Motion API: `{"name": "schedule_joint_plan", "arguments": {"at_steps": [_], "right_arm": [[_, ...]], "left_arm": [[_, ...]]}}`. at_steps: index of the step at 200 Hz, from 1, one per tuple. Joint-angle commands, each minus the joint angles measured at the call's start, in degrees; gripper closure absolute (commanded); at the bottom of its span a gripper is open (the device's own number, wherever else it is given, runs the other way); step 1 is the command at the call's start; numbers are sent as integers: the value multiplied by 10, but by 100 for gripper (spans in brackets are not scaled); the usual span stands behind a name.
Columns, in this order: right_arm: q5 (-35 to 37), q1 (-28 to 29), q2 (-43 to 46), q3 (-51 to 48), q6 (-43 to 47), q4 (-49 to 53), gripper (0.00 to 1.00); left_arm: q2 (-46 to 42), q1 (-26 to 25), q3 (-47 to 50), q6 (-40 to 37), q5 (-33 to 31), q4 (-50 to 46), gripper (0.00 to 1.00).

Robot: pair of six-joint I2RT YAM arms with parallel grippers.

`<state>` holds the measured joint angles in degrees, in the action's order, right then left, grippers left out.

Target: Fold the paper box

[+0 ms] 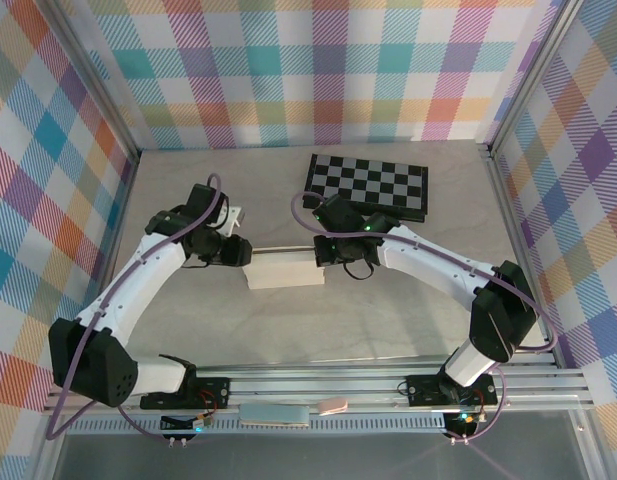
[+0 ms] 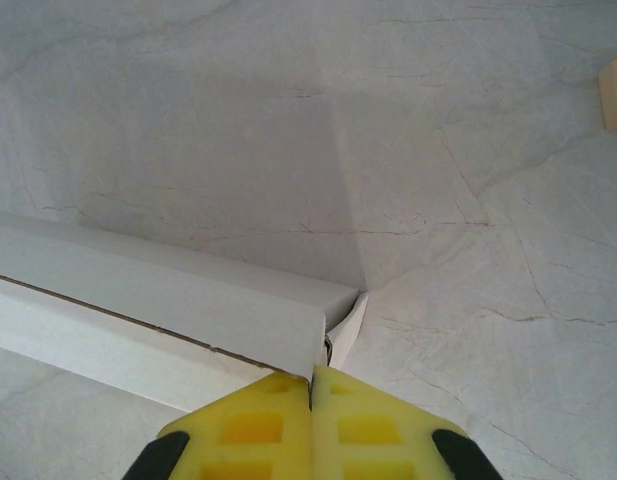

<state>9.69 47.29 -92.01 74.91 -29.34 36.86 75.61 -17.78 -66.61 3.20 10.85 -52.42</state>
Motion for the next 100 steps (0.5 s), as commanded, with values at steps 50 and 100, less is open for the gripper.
{"name": "schedule_joint_plan", "arguments": {"at_steps": [50,100], "right_arm": [[-3,5,-5,-15,5,34,100],[-2,5,-6,-11,5,36,100]], "left_arm": [[38,4,-27,-19,-17,-3,70],[51,3,-38,-20,-11,-12,86]]}}
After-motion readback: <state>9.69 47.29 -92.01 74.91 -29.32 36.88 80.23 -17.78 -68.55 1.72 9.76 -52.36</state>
